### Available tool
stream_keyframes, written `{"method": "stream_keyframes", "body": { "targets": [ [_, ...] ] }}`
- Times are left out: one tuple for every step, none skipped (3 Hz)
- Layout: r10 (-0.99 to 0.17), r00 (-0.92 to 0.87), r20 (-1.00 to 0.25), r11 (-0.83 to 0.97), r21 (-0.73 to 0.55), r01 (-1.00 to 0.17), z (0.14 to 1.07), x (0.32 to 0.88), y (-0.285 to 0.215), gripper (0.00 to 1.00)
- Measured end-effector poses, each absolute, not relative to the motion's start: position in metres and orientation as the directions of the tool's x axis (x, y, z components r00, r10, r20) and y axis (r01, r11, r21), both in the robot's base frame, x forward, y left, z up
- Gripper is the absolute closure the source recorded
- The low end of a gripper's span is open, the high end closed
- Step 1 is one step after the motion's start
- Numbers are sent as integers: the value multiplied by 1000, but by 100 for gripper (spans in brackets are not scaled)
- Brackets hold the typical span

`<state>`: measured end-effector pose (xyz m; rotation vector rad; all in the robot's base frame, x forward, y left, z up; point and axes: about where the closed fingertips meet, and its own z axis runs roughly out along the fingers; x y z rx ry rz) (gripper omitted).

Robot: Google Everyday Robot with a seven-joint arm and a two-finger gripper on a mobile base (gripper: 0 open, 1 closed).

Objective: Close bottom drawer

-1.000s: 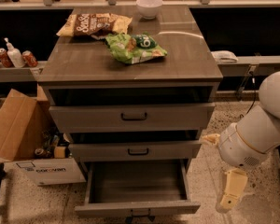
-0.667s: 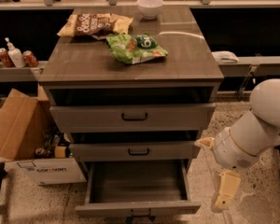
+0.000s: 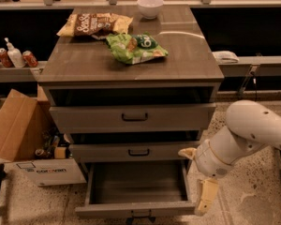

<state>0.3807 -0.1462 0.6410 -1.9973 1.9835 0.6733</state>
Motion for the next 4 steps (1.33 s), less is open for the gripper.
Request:
{"method": "stream_keyframes", "body": {
  "targets": [
    [-855,-50,-516,-52,180,-982,592,379,-126,0],
    [-855,-50,-516,-52,180,-982,591,379,-126,0],
    [-878,-18,-479,-59,145,-988,565,388,-128,0],
    [-879,19,-477,-91,127,-988,519,403,-128,0]
  ]
}}
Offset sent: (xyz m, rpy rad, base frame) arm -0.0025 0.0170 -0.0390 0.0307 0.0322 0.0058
